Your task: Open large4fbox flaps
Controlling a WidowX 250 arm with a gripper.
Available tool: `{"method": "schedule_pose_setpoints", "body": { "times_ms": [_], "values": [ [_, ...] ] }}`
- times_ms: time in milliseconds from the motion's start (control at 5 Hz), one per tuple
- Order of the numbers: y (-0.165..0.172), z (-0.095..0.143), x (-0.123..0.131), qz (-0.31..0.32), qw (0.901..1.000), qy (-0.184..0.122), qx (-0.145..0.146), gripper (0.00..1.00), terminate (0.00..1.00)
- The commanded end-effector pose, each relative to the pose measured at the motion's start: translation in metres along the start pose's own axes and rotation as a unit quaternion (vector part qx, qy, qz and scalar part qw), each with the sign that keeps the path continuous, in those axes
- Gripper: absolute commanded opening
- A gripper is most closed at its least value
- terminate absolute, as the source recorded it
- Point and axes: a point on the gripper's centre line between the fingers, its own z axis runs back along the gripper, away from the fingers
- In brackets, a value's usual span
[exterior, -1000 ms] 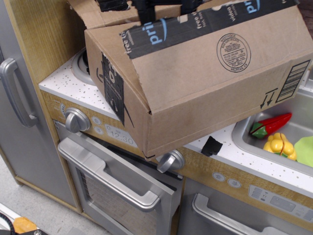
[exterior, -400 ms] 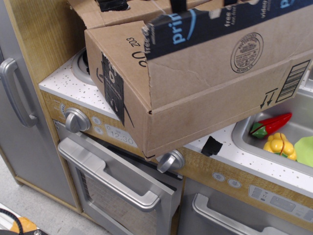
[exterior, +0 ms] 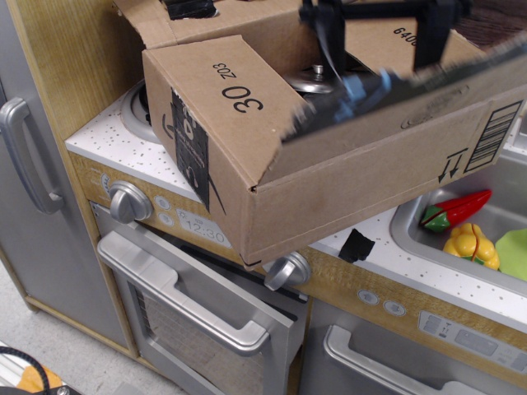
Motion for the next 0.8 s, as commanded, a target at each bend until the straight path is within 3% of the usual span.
{"method": "schedule_pose_setpoints", "body": {
  "times_ms": [0,400,600],
  "values": [
    [-0.009,-0.018,-0.022,0.011,0.9969,-0.072,-0.032,1.0,0.0],
    [-0.013,-0.054,-0.015,-0.005,0.9937,-0.109,-0.027,1.0,0.0],
    [-0.015,-0.068,-0.011,-0.022,0.9917,-0.124,-0.025,1.0,1.0]
  ]
}}
